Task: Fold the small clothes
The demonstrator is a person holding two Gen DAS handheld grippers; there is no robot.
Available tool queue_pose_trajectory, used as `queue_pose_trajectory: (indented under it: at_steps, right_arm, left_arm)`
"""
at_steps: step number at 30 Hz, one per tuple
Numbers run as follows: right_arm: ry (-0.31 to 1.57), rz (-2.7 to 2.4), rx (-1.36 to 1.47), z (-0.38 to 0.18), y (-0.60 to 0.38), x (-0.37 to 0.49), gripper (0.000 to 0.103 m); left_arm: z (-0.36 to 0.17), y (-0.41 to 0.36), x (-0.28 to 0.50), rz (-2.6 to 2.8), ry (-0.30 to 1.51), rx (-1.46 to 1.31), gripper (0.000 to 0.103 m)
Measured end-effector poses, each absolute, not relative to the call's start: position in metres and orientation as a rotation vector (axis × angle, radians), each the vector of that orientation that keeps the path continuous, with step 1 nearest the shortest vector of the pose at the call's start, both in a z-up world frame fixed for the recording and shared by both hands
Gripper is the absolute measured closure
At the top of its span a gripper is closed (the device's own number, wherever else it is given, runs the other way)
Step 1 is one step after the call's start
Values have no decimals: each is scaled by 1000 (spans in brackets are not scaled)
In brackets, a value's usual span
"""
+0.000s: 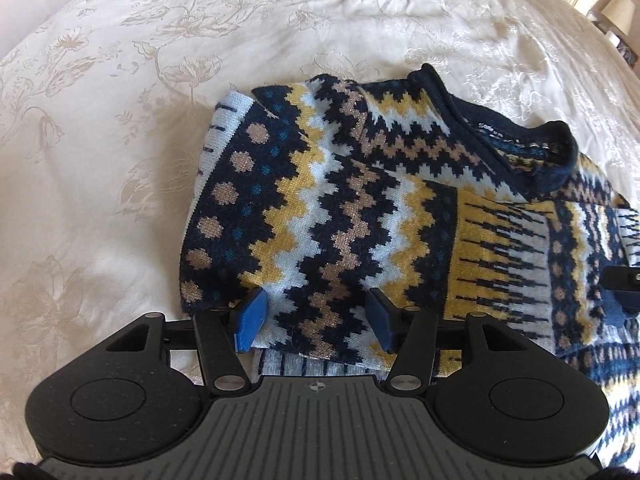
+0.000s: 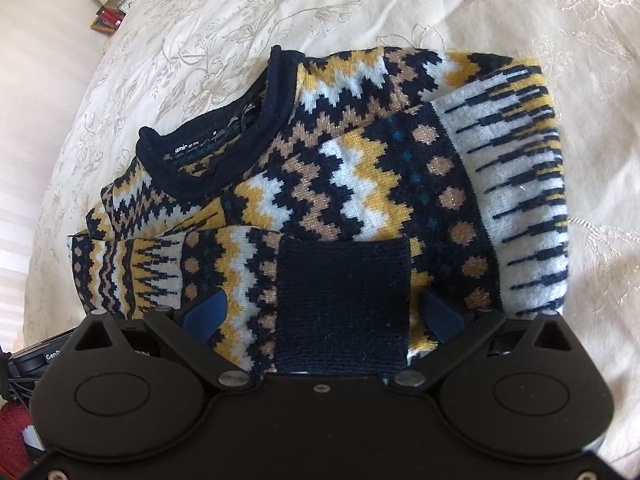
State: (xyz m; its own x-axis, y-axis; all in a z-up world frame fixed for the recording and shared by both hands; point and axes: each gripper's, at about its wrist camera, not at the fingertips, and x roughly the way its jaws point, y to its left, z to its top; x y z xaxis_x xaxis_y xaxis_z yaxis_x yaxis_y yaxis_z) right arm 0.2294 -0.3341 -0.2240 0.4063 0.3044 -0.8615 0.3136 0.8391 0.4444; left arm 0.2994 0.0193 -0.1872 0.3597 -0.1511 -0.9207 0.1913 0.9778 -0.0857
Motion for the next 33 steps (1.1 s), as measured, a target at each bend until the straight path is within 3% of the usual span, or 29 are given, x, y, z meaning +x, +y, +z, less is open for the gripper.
queue_pose_trajectory:
  at_steps: [2,4,5,8,16,24,33]
  right_arm:
    - [1172,-21,595,-221,-334,227,14]
    - [1174,-40,562,-217,-334,226,39]
    - [1179,-57,537,-214,-333,224,44]
    - [1168,-60,499,-203,-333,218,80]
    - [1048,75,433,-136,-300,214,84]
    - [805,175,489,-40,-300,209,85]
    - [1041,-147,425,-126,-359,231,84]
  left_arm:
    - [-180,21,294,-223,1166,51,50]
    - [-172,24,285,-223,1146,71,50]
    - [-169,26,282,-223,1137,78,50]
    - [-159,31,269,-223,1112,88,50]
    - [-144,50,251,-185,1085,34,50]
    - [-132,57,249,-181,1046,0,50]
    - [-133,47,268,-194,1037,21,50]
